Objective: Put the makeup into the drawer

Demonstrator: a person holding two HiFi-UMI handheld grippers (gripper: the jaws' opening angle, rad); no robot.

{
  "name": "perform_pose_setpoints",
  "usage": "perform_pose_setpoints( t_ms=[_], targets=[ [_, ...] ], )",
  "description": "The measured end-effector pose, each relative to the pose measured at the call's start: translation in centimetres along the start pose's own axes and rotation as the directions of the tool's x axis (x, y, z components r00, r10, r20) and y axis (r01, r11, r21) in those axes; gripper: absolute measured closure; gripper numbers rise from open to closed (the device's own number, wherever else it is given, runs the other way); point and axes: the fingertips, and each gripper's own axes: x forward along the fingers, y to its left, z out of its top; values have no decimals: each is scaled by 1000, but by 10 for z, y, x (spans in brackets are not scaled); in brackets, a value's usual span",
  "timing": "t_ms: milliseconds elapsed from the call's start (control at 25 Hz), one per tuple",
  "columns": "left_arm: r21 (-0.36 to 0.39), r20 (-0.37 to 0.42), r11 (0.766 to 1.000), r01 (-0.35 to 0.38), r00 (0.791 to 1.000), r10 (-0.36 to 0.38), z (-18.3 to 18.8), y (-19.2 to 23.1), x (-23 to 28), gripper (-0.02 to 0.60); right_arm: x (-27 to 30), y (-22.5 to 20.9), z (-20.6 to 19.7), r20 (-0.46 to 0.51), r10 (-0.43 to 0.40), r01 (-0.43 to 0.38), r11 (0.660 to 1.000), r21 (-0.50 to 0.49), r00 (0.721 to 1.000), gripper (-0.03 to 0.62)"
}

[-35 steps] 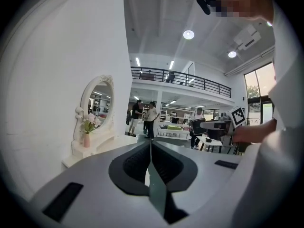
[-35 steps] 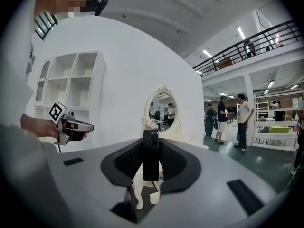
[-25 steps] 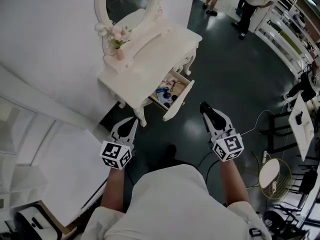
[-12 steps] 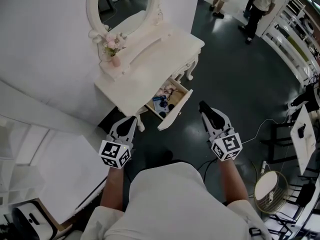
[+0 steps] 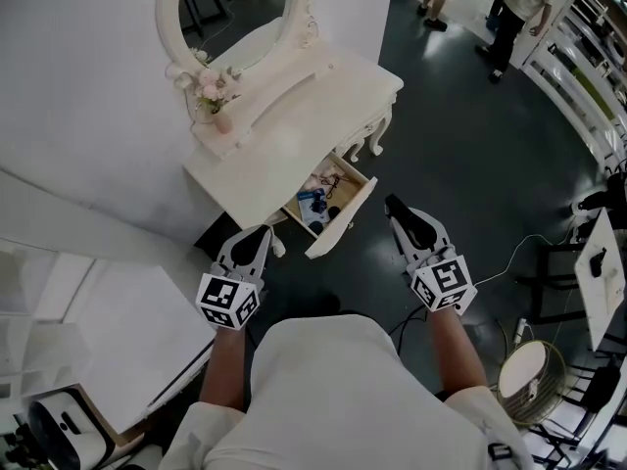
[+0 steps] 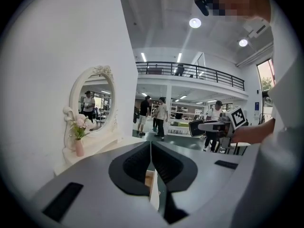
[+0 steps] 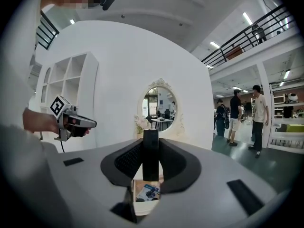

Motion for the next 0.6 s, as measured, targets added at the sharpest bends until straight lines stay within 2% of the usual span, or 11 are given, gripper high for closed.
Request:
perform_pose_setpoints(
  t_ms=[360, 600],
  targets=[
    [-22, -19, 1000, 5, 1000, -5, -10, 6, 15, 557, 11, -8, -10, -33, -4, 4, 1000, 7, 999, 488],
    [-28, -21, 999, 28, 999, -28, -9, 27, 39, 557, 34, -16, -15, -59, -21, 21, 1000, 2, 998, 488]
  ],
)
